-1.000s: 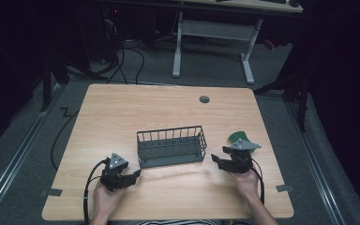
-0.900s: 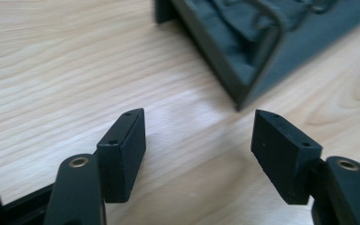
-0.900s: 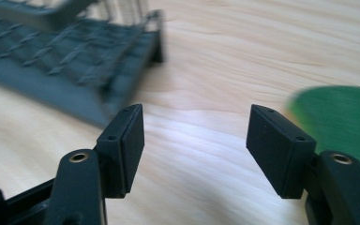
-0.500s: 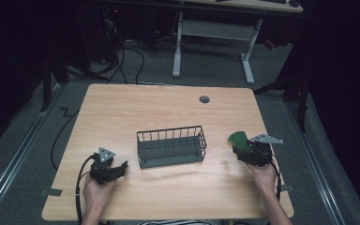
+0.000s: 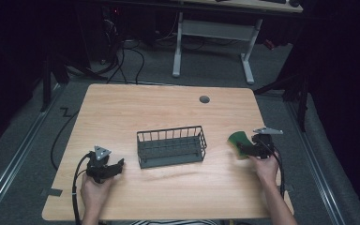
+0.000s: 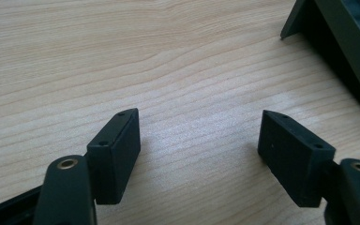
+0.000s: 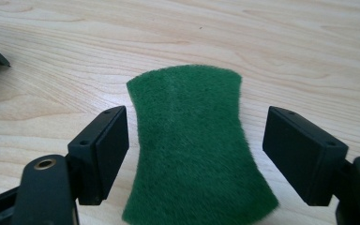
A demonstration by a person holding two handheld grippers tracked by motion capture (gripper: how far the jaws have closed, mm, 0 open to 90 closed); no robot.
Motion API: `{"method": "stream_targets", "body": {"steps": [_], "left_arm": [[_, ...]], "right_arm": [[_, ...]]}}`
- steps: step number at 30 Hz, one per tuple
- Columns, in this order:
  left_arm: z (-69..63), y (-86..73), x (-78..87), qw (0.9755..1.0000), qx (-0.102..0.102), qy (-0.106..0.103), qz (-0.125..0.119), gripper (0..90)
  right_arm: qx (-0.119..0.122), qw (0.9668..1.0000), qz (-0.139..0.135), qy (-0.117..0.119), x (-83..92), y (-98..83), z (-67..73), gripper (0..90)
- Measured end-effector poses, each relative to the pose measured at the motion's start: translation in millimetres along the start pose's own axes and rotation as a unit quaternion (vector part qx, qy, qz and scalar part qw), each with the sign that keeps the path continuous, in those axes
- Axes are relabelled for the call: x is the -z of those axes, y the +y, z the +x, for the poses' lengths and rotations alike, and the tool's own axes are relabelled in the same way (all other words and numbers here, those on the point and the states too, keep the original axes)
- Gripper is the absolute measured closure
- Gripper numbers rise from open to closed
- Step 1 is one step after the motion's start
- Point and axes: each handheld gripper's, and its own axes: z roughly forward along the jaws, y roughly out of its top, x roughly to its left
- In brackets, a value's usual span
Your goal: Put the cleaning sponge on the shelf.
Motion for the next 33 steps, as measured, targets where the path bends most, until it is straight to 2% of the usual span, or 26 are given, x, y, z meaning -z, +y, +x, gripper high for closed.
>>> {"method": "stream_targets", "body": {"steps": [4,8,12,27,33], "left_arm": [[0.1,-0.1,-0.2,1.0,0.002,-0.001,-0.001,30.1],[1.0,-0.2,-0.1,1.0,0.004,-0.005,-0.003,29.8],[1.8,-0.2,0.2,1.0,0.005,-0.008,-0.002,29.8],[2.3,-0.2,0.2,0.9999,0.008,-0.009,-0.004,29.9],[2.3,-0.2,0.2,0.9999,0.008,-0.009,-0.004,29.9]], "right_arm": [[0.001,0.9999,0.013,-0.001,-6.8,-0.2,-0.1,22.0],[-0.004,0.9995,0.031,0.008,-14.7,-1.6,-0.7,22.0],[0.0,0.9994,0.033,0.003,-15.3,-0.8,-0.1,26.0],[0.035,0.998,0.053,-0.002,-17.5,-0.1,0.9,28.4],[0.029,0.9984,0.049,0.0,-16.7,0.3,-0.4,29.1]]}}
